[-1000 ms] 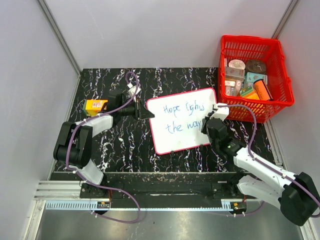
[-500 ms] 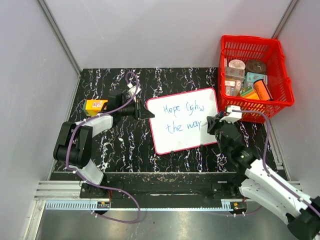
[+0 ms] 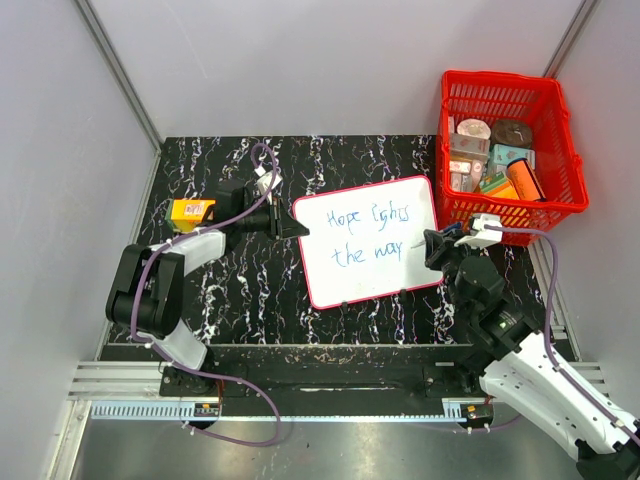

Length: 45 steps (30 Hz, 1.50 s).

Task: Write a sentence on the whiteboard
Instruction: Write on the whiteboard with the whiteboard, then put down the whiteboard marker at the center of the board.

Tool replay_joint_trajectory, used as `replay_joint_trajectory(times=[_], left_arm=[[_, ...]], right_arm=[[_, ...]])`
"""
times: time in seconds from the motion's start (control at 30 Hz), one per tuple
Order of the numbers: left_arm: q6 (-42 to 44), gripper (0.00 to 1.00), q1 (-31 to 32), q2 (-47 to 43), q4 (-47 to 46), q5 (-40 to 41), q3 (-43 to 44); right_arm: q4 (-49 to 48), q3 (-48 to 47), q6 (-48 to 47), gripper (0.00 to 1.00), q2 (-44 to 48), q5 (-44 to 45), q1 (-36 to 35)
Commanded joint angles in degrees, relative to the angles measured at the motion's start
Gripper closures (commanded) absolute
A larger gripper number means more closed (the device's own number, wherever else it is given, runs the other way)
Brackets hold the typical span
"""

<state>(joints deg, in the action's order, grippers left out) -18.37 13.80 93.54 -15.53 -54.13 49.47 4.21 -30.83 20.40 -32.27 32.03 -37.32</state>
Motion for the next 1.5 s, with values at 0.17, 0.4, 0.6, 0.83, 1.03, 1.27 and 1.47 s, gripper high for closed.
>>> replay_joint_trajectory(times=[0.17, 0.4, 0.6, 0.83, 1.03, 1.27, 1.47], left_arm=[[9.85, 0.68, 1.93, -2.66, -0.64, 9.39, -2.72], [9.23, 0.35, 1.93, -5.82, -3.36, 10.88, -4.56], [8.00, 0.08, 1.93, -11.96, -5.92, 13.87, -7.37], [5.19, 0.01, 1.93, -19.79, -6.71, 19.67, -11.14], [3.34, 0.01, 1.93, -28.84, -2.50, 25.55, -13.44], [1.94, 0.01, 2.11, -38.42, 4.19, 28.55, -13.44], [0.09, 0.01, 2.28, -46.15, 9.19, 32.15, -13.09]], right_arm=[[0.36, -1.25, -0.19, 1.00, -1.13, 1.46, 0.41], [0.36, -1.51, -0.45, 1.00, -1.04, 1.54, 0.32], [0.71, -1.25, -0.28, 1.00, -0.43, 1.54, 0.32], [2.21, -1.16, 1.56, 1.00, 0.10, -0.21, 0.32], [6.07, -0.38, 9.29, 1.00, -0.16, -7.75, 0.32], [8.53, 8.40, 29.21, 1.00, 3.00, -18.75, 0.32], [13.00, 16.31, 43.20, 1.00, 9.94, -22.71, 0.23]])
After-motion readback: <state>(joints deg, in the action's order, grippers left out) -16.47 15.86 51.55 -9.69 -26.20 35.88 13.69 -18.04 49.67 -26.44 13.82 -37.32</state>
